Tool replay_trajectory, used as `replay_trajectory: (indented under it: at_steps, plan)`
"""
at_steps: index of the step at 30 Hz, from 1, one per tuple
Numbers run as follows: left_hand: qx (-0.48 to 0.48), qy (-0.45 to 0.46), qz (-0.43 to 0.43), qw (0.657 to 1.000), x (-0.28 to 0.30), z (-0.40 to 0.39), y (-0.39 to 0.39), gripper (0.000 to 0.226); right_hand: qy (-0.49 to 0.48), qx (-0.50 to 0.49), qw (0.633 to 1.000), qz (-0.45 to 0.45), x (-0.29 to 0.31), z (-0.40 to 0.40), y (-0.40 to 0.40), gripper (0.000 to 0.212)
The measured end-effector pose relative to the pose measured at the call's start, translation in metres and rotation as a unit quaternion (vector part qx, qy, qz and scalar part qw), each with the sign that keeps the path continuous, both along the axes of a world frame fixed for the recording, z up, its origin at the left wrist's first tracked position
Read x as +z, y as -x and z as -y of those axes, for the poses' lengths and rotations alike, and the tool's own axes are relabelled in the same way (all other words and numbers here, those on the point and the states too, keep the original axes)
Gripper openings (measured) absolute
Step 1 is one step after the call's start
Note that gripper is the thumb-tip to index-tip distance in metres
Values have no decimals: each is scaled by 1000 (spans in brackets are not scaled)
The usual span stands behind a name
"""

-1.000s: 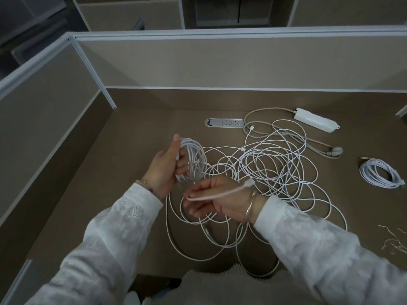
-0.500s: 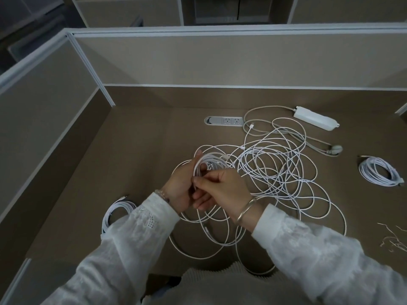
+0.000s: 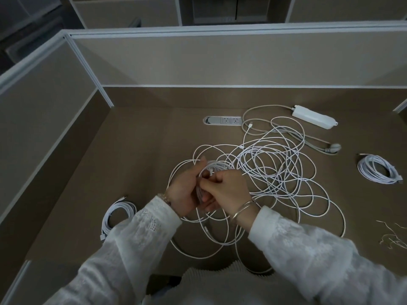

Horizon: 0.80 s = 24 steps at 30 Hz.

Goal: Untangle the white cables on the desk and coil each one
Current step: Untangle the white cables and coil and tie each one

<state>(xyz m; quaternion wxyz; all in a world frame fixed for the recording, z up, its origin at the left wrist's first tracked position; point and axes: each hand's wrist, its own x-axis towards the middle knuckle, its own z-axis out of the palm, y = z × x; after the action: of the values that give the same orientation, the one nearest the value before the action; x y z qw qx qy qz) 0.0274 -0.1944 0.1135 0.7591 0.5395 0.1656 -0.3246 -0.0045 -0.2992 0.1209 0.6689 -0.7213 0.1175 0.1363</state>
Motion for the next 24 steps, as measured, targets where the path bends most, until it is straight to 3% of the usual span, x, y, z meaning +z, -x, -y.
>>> replay_trajectory:
  at_steps: [2, 4, 7, 8, 10, 11, 13, 16, 21, 24]
  plan:
    - [-2, -30, 20, 999, 2, 0, -2, 44, 137, 54, 986, 74, 0, 9, -1, 44]
    - [-1, -73, 48, 996, 5, 0, -5, 42, 275, 44, 945, 173, 0, 21, -8, 47]
    - [-52, -80, 51, 994, 9, -9, -12, 44, 288, -17, 909, 300, 5, 41, -15, 21]
    - [-87, -55, 28, 994, 11, -13, -14, 45, 286, 8, 910, 300, 7, 48, -19, 30]
    - [-174, 11, -41, 984, 19, -19, -17, 46, 270, 140, 923, 234, 9, 60, -28, 72]
    - [-218, 44, -69, 973, 22, -19, -18, 48, 241, 202, 932, 181, 10, 62, -32, 81]
    - [-281, 106, -103, 948, 26, -15, -19, 51, 147, 288, 943, 79, 9, 63, -36, 63]
    - [-294, 96, -107, 945, 27, -5, -19, 53, 17, 269, 962, -43, 3, 67, -30, 7]
    - [-294, -54, 11, 954, 11, 9, -11, 57, -45, 194, 975, -100, -5, 80, -16, 6]
    - [-319, -69, 61, 943, 6, 14, -11, 35, -76, 167, 980, -81, -5, 94, -9, 15]
